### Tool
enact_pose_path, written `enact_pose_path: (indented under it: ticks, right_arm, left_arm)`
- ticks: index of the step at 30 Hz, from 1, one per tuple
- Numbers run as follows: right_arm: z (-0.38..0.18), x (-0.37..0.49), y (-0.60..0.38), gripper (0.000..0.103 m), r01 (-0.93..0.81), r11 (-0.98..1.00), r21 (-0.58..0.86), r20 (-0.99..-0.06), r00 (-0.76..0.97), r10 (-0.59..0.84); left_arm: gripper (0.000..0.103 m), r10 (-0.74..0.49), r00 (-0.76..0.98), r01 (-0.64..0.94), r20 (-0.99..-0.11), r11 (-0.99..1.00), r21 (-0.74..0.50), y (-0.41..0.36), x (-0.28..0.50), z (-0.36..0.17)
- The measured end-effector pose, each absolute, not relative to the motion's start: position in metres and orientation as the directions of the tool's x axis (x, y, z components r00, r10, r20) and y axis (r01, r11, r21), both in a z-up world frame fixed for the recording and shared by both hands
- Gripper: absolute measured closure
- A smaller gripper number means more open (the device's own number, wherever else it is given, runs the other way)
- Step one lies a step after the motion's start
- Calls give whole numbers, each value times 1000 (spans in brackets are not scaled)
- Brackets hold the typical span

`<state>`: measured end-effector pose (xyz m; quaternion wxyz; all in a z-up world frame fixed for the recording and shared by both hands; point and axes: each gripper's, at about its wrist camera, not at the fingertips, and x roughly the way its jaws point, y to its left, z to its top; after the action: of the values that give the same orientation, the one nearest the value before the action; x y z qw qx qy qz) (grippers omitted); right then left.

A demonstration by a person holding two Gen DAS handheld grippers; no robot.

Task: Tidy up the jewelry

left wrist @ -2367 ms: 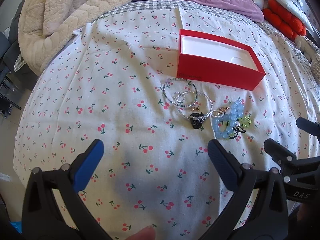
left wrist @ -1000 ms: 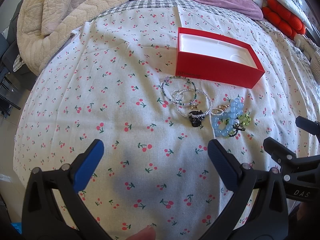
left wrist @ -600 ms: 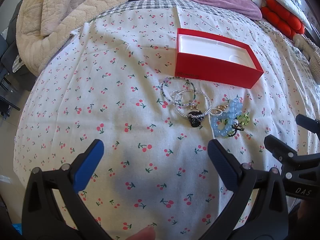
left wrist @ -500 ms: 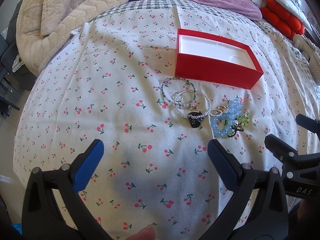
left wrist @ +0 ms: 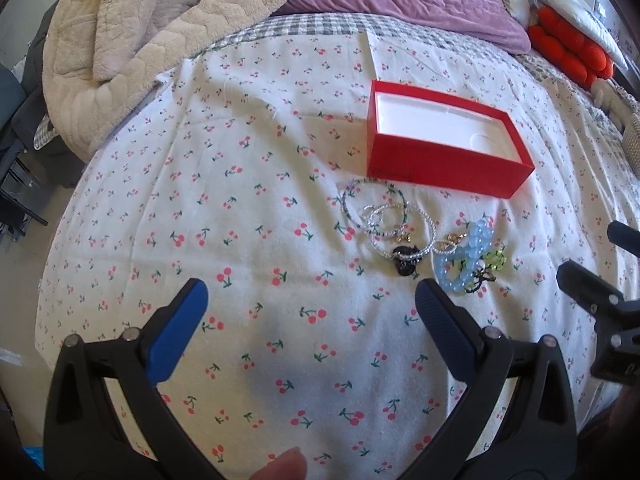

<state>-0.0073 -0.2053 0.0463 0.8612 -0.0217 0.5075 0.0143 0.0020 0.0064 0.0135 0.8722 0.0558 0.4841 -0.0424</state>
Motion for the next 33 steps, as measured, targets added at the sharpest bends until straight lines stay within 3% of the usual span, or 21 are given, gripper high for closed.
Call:
enact_pose_path:
  ticks: [9, 15, 26, 29, 33]
  right_arm:
    - [54, 6, -219, 0, -54, 998, 21, -851, 523, 46]
    - [48, 22, -228, 0, -94, 984, 154, -851, 493, 180]
    - [37, 32, -242, 0, -91, 957, 277, -840, 460, 287]
    - [33, 36, -249, 6, -74, 945, 317, -837, 446, 316]
    - [17, 44, -254, 26, -61, 924, 378, -838, 402, 369]
  left_arm:
    - [0, -104, 538, 161, -837, 987, -19, 12, 20, 20]
    - [0, -165, 504, 256, -848, 966, -35, 10, 31, 15]
    - [0, -257, 484, 311, -836, 944, -110, 27, 52, 8]
    - [1, -291, 476, 305, -830, 940, -155, 32, 58, 6]
    - [15, -328, 463, 292, -824, 934, -207, 33, 69, -1]
